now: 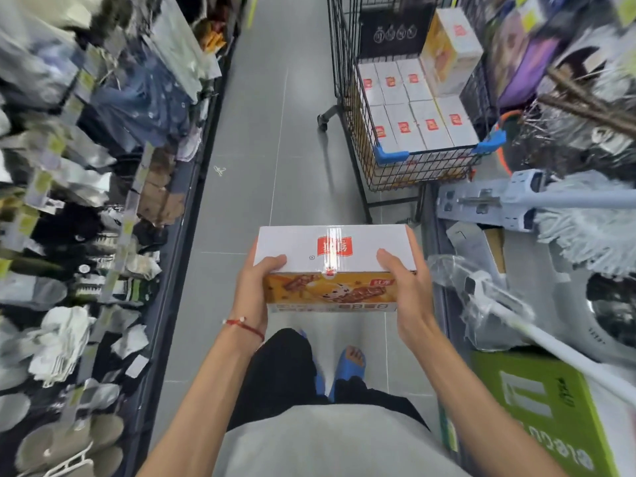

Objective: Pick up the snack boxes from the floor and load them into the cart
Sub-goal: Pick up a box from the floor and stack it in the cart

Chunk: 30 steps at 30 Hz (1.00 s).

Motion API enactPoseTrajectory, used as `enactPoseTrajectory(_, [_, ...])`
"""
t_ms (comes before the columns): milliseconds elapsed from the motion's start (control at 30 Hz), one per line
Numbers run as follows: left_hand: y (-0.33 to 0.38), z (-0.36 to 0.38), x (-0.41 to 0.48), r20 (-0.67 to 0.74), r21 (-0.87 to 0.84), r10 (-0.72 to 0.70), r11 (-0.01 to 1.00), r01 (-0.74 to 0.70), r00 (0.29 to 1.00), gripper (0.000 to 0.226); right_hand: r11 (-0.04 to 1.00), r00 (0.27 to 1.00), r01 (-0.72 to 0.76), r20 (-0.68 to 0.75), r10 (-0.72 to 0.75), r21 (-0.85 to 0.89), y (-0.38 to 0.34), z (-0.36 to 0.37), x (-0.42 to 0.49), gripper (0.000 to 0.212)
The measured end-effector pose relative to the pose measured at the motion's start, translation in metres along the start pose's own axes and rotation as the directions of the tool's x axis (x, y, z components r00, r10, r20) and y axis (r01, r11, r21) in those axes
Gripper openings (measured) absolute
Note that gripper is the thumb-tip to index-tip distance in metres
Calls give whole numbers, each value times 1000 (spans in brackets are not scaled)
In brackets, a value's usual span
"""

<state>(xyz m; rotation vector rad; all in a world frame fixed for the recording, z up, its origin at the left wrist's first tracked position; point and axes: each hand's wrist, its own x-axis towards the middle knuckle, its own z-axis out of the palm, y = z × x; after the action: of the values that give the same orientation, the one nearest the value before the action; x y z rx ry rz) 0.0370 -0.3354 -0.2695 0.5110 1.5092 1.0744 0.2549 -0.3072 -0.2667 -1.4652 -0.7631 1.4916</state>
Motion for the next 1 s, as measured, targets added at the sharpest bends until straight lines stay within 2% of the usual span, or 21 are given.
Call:
enactPoseTrajectory(233, [77, 6, 138, 64, 2, 18, 1000, -18, 998, 47, 997, 994, 76, -79, -76, -6, -44, 65, 116, 55])
enactPoseTrajectory(400, [155, 13, 232, 113, 28, 22, 999, -25, 993, 53, 993, 981, 115, -159, -107, 40, -80, 118, 192, 56])
enactPoseTrajectory(500, [199, 22, 279, 165, 54, 34, 998, -44, 986, 65, 988, 968, 140, -218, -121, 70, -102, 141, 229, 63])
enactPoseTrajectory(633, [242, 42, 334, 234, 53, 69, 995, -83, 970, 58, 981, 949, 157, -293, -117, 117, -125, 159, 275, 67])
enactPoseTrajectory(800, [281, 79, 408, 331, 103, 93, 986, -134, 939, 65, 971, 919, 168, -382, -93, 168, -156, 167, 342, 75])
enactPoseTrajectory(1000, [334, 149, 495, 415, 188, 108, 961, -202, 903, 62, 936, 878, 229, -471, -81, 266, -197, 159, 437, 69])
